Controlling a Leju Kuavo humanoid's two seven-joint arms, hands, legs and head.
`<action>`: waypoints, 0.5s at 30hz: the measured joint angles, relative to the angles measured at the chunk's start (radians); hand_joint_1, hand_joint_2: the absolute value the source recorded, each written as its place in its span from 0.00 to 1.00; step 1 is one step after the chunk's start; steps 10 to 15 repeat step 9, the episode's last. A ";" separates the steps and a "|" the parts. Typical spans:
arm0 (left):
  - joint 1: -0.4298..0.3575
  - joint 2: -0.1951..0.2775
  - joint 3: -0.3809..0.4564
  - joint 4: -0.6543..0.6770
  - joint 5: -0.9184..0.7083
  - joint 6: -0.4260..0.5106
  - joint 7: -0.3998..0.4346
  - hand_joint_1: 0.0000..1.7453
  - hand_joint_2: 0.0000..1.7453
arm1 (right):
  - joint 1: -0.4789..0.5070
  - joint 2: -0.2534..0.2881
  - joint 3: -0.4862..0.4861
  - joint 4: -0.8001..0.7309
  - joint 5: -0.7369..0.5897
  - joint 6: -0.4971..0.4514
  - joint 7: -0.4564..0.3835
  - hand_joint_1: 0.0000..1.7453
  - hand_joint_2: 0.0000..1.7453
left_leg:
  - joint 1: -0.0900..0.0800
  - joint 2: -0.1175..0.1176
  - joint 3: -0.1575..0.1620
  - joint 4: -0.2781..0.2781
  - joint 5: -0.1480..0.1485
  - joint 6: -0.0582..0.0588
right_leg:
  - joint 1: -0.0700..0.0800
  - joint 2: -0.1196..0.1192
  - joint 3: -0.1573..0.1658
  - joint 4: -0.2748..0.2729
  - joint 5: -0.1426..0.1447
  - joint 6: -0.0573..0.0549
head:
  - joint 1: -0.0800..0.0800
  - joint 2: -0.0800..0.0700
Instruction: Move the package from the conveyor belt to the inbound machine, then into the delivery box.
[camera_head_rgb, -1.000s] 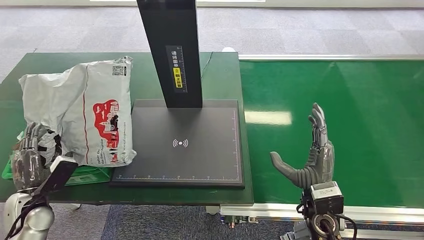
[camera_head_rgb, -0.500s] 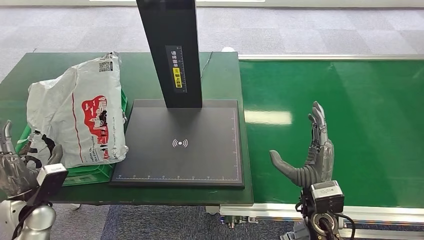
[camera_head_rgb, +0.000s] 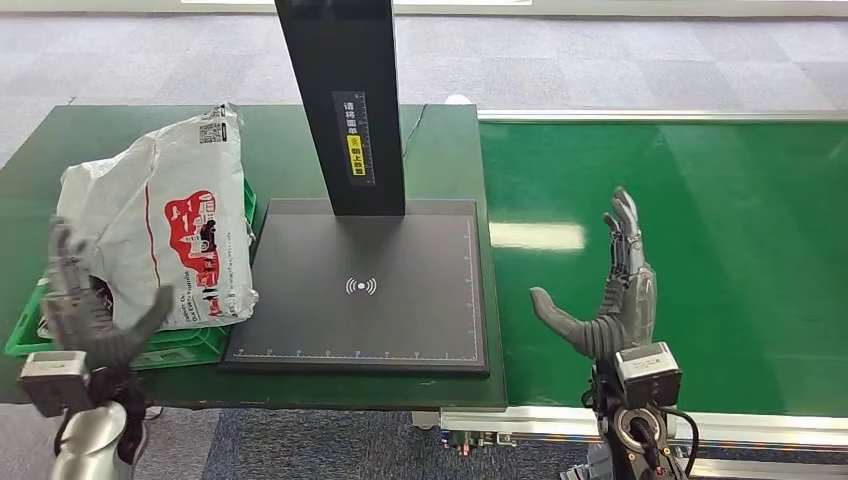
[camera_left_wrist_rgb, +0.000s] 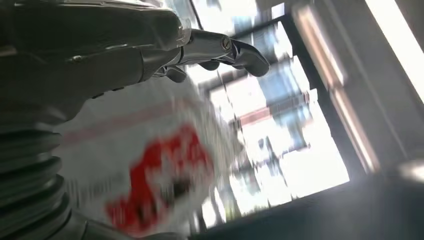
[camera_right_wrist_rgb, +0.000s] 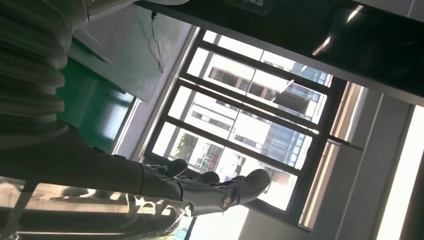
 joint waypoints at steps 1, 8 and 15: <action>-0.015 -0.008 -0.033 0.025 -0.011 -0.089 0.000 0.00 1.00 | -0.011 -0.001 0.007 0.011 0.008 0.011 0.012 0.00 1.00 | 0.000 0.000 0.000 0.000 0.000 0.000 | 0.000 0.000 0.000 0.000 0.000 0.000 | 0.000 0.000; -0.101 -0.120 -0.230 0.219 0.001 -0.326 0.018 0.00 1.00 | -0.107 0.003 0.067 0.116 0.036 0.106 0.073 0.00 1.00 | -0.001 0.000 0.000 0.001 0.000 0.001 | -0.001 0.000 0.000 0.000 0.001 0.001 | 0.000 0.000; -0.103 -0.127 -0.242 0.232 0.003 -0.327 0.018 0.00 1.00 | -0.115 0.003 0.071 0.125 0.035 0.110 0.075 0.00 1.00 | -0.001 0.000 0.000 0.001 0.000 0.001 | -0.001 0.000 0.000 0.000 0.001 0.001 | 0.000 0.000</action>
